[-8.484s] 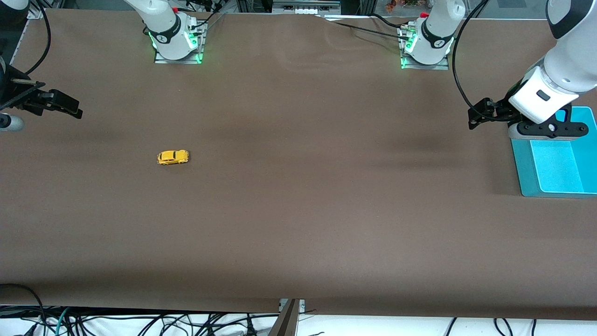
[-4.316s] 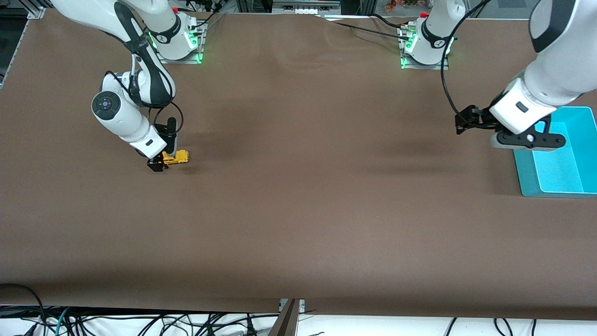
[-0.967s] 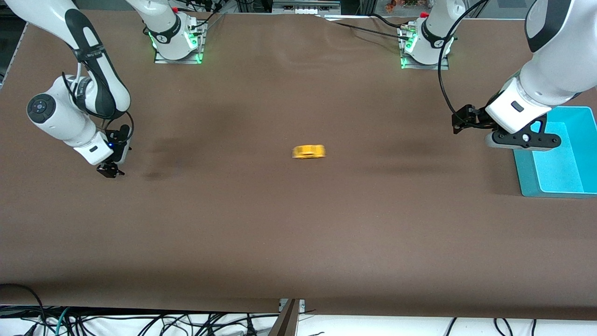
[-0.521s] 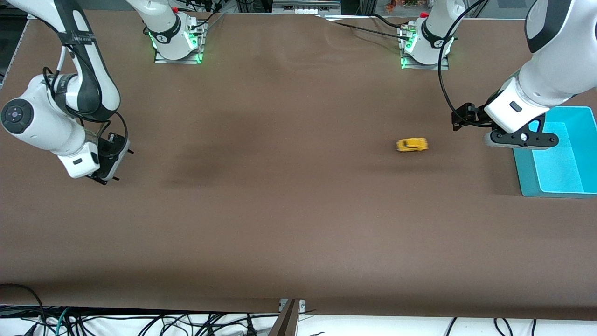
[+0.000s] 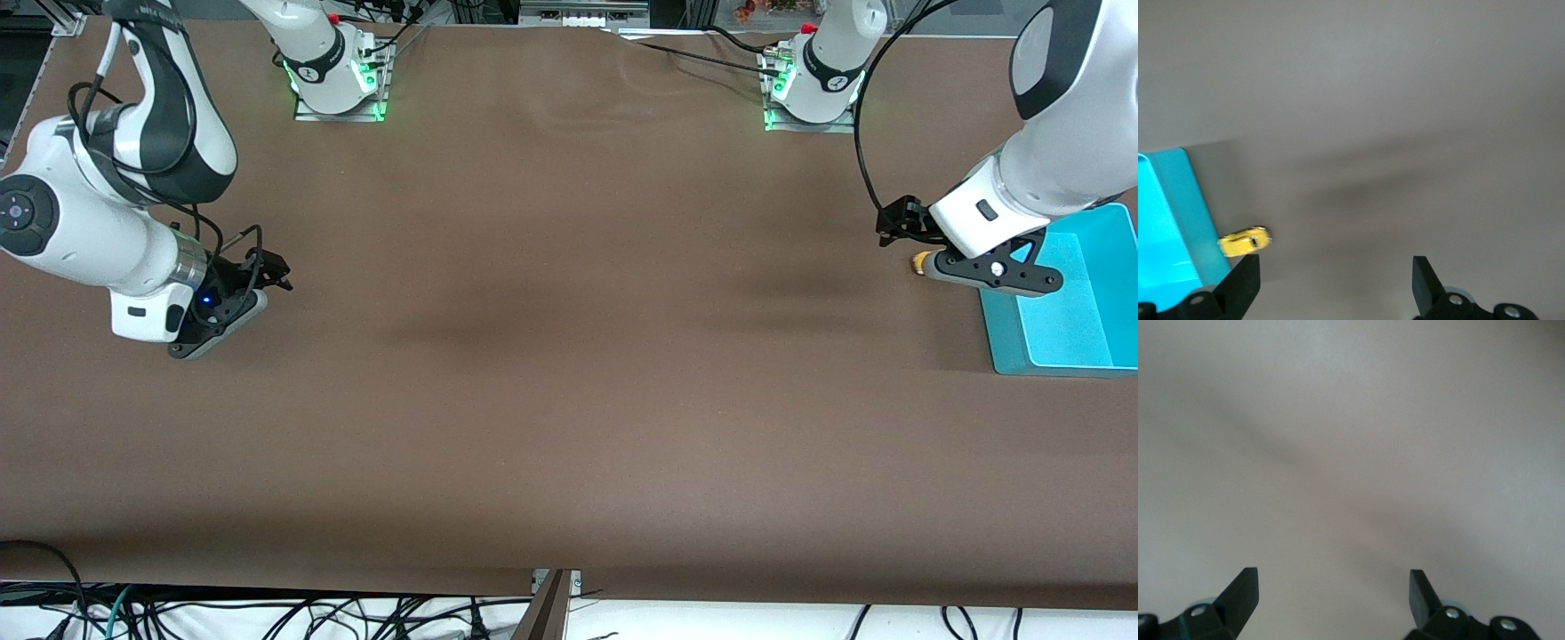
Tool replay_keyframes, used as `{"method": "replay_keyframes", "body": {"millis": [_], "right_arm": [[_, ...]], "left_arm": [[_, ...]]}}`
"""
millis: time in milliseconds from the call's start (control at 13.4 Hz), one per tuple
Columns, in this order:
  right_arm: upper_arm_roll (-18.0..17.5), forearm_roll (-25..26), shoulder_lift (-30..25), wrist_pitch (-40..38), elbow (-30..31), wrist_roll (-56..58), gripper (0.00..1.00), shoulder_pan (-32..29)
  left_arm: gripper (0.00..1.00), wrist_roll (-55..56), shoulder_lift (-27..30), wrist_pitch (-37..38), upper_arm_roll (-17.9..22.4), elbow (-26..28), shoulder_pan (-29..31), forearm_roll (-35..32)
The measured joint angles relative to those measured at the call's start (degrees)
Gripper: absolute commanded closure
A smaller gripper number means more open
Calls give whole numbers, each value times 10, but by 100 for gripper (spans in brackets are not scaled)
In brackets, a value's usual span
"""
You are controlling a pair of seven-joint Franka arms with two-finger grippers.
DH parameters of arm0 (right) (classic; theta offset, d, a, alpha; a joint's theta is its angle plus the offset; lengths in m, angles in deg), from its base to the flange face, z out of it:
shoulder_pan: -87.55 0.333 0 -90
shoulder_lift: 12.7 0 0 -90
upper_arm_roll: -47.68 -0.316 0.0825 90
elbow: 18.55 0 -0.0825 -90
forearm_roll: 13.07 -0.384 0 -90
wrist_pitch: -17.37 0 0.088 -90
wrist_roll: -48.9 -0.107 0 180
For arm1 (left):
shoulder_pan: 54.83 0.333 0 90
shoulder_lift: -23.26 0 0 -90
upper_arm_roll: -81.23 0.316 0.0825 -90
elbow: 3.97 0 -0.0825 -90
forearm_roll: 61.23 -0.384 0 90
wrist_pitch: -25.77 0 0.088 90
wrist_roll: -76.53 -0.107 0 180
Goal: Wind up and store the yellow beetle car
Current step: 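Grasp the car with the left gripper while the right gripper returns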
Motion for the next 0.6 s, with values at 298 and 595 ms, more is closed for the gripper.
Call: {"method": "replay_keyframes", "body": {"millis": [298, 595], "right_arm": [[-19, 0, -5, -116, -77, -166, 0, 0], [-20, 1, -14, -182, -151, -199, 0, -2]], "left_arm": [[0, -104, -3, -28, 0, 26, 19, -13], [0, -275, -5, -107, 2, 102, 81, -13]]}}
